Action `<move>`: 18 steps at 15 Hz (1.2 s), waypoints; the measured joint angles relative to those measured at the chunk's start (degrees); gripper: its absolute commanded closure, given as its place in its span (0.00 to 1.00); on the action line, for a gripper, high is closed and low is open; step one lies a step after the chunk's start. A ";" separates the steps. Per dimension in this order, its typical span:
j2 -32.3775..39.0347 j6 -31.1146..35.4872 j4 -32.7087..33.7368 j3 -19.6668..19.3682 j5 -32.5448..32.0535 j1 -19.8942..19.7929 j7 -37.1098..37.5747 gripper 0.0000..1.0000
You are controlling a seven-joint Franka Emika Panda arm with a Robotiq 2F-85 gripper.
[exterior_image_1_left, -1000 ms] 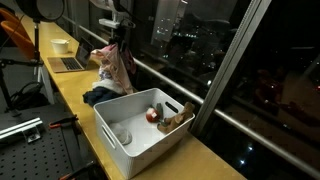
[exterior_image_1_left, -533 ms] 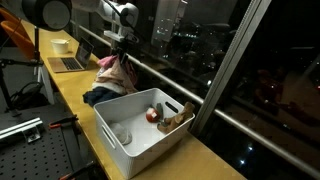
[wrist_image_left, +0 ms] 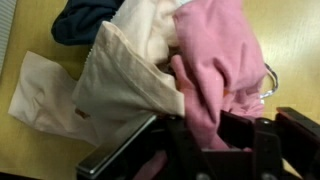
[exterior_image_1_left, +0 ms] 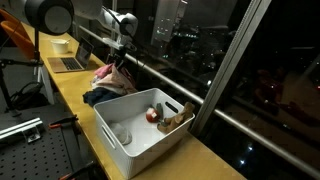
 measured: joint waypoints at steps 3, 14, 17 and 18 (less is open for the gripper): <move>-0.68 -0.03 -0.74 0.00 0.15 -1.30 -0.15 0.23; -13.82 2.73 -15.81 -0.31 0.21 -12.12 -1.85 0.00; -16.95 5.22 -20.87 -1.20 -0.79 -14.57 -3.22 0.00; -17.88 6.18 -22.49 -2.04 -1.13 -14.98 -3.76 0.00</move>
